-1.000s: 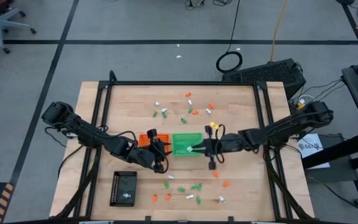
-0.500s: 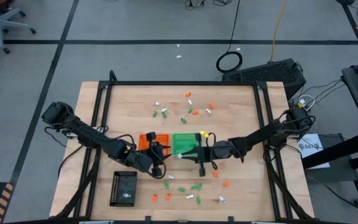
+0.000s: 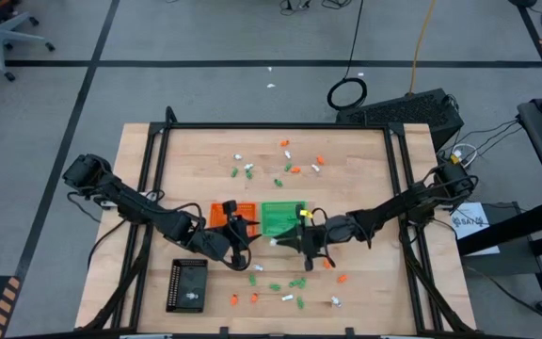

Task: Sort Halloween decoration
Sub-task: Put the white skeleton toy into the black bin

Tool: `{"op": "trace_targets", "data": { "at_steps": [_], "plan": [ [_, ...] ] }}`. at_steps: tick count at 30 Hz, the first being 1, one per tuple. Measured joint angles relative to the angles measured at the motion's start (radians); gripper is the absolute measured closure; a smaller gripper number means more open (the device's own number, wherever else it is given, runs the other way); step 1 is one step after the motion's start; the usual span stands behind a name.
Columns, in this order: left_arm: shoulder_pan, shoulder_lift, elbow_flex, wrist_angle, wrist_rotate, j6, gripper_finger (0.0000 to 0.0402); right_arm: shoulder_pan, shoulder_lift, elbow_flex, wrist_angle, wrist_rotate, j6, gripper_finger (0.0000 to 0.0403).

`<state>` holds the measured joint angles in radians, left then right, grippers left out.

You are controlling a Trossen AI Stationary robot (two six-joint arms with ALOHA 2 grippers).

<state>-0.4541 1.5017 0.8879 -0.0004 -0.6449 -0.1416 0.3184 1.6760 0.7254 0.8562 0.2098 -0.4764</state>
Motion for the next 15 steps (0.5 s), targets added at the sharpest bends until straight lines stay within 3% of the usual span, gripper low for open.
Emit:
{"op": "trace_targets", "data": {
  "at_steps": [15],
  "plan": [
    [-0.008, 0.000, 0.000, 0.062, 0.057, 0.030, 0.0256, 0.000, 0.000, 0.000, 0.000, 0.003, -0.088, 0.0392]
  ]
}}
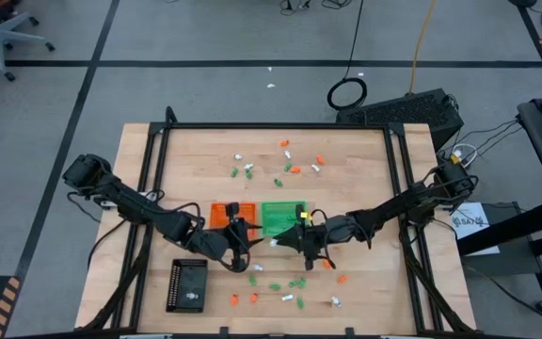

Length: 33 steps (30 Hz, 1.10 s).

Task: Sort Halloween decoration
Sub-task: Put the white skeleton toy into the black bin

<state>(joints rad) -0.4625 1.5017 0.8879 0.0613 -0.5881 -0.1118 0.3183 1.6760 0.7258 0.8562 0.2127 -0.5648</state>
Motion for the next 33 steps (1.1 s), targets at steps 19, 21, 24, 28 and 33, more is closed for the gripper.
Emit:
{"op": "trace_targets", "data": {
  "at_steps": [19, 21, 24, 28, 33],
  "plan": [
    [-0.037, 0.064, -0.001, 0.287, 0.012, 0.154, 0.0256, 0.000, 0.000, 0.000, 0.000, 0.000, 0.057, 0.0392],
    [-0.037, 0.079, -0.001, 0.298, 0.004, 0.155, 0.0256, 0.000, 0.000, 0.000, 0.000, 0.000, 0.070, 0.0392],
    [-0.037, 0.101, -0.001, 0.323, 0.003, 0.155, 0.0256, -0.001, 0.000, 0.000, 0.000, 0.000, 0.088, 0.0392],
    [-0.035, 0.125, -0.001, 0.360, 0.002, 0.176, 0.0256, -0.001, 0.000, 0.000, -0.002, 0.000, 0.089, 0.0392],
    [-0.029, 0.133, -0.001, 0.378, -0.001, 0.198, 0.0256, -0.001, 0.000, 0.000, -0.001, 0.000, 0.093, 0.0392]
  ]
}}
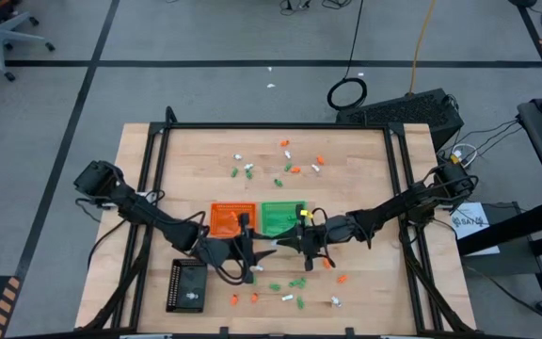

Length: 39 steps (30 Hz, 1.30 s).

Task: Sort Halloween decoration
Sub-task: Put the white skeleton toy into the black bin

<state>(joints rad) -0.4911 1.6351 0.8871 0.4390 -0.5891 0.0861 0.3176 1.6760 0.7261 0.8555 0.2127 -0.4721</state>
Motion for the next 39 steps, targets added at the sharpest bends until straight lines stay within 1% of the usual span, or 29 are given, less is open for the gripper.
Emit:
{"op": "trace_targets", "data": {
  "at_steps": [2, 5, 8, 13, 14, 16, 19, 24, 28, 31, 35, 39],
  "plan": [
    [0.001, 0.002, 0.000, 0.000, -0.004, 0.008, 0.0261, 0.000, 0.000, 0.000, 0.000, 0.000, 0.013, 0.0392],
    [0.006, 0.008, 0.000, -0.005, -0.012, 0.028, 0.0281, 0.000, 0.000, 0.000, -0.005, 0.000, 0.016, 0.0392],
    [0.009, 0.013, 0.000, 0.001, -0.018, 0.034, 0.0315, 0.000, 0.000, 0.000, -0.003, 0.000, 0.023, 0.0392],
    [0.009, 0.016, 0.000, -0.003, -0.023, 0.052, 0.0383, 0.000, 0.000, -0.001, -0.005, -0.001, 0.023, 0.0392],
    [0.009, 0.016, 0.000, -0.006, -0.023, 0.052, 0.0390, 0.000, 0.000, -0.001, -0.005, -0.002, 0.023, 0.0392],
    [0.009, 0.016, 0.000, -0.008, -0.023, 0.053, 0.0391, 0.000, 0.000, -0.001, -0.006, -0.003, 0.037, 0.0391],
    [0.009, 0.016, 0.000, -0.006, -0.023, 0.053, 0.0387, 0.000, 0.000, -0.001, -0.007, -0.003, 0.112, 0.0379],
    [0.003, 0.015, 0.000, -0.011, -0.023, 0.052, 0.0391, 0.000, -0.001, 0.000, -0.028, 0.001, 0.192, 0.0325],
    [-0.011, 0.004, 0.000, -0.016, -0.022, 0.051, 0.0391, 0.000, -0.001, 0.000, -0.041, 0.001, 0.208, 0.0280],
    [-0.026, -0.029, 0.000, -0.026, -0.022, 0.045, 0.0392, 0.000, -0.001, 0.000, -0.063, 0.000, 0.216, 0.0258],
    [-0.052, -0.082, 0.000, -0.090, -0.022, 0.005, 0.0392, 0.000, -0.001, 0.000, -0.101, 0.000, 0.257, 0.0247],
    [-0.088, -0.137, 0.000, -0.205, -0.025, -0.063, 0.0392, 0.001, -0.001, 0.000, -0.109, -0.001, 0.283, 0.0248]
  ]
}}
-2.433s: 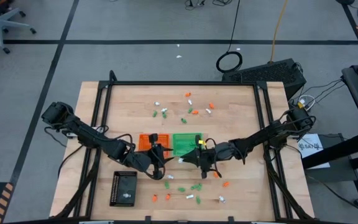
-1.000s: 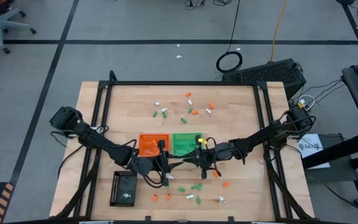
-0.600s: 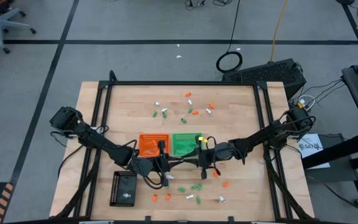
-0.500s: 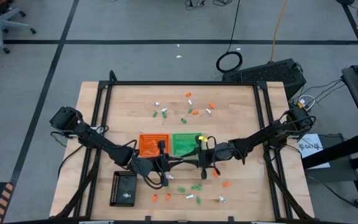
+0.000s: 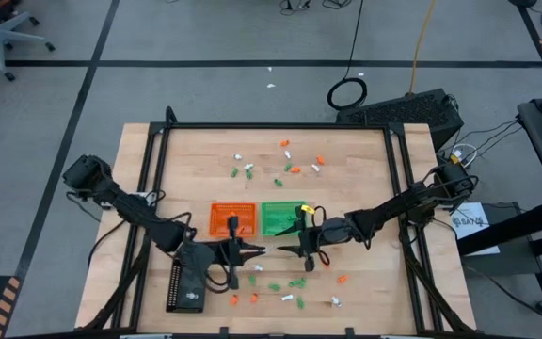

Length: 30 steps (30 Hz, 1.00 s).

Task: Sort Halloween decoration
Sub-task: Put the white skeleton toy into the black bin

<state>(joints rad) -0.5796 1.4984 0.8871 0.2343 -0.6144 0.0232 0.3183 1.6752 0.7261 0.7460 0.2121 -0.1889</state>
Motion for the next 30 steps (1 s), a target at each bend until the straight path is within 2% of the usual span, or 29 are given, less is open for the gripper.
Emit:
{"op": "trace_targets", "data": {
  "at_steps": [7, 12, 16, 24, 30],
  "plan": [
    [-0.094, -0.106, 0.000, -0.306, -0.012, -0.295, 0.0393, 0.000, 0.000, 0.000, -0.003, -0.003, 0.032, 0.0251],
    [-0.179, -0.159, 0.000, -0.455, -0.012, -0.494, 0.0393, 0.000, 0.000, 0.000, -0.003, -0.003, 0.031, 0.0252],
    [-0.241, -0.176, 0.000, -0.543, -0.008, -0.639, 0.0393, 0.000, 0.000, 0.000, -0.003, -0.003, 0.038, 0.0252],
    [-0.327, -0.178, 0.000, -0.696, 0.075, -0.920, 0.0393, 0.000, 0.000, 0.000, -0.003, -0.003, 0.069, 0.0252],
    [-0.382, -0.178, 0.000, -0.793, 0.144, -1.062, 0.0393, 0.000, 0.000, 0.000, -0.026, -0.004, 0.140, 0.0252]
  ]
}}
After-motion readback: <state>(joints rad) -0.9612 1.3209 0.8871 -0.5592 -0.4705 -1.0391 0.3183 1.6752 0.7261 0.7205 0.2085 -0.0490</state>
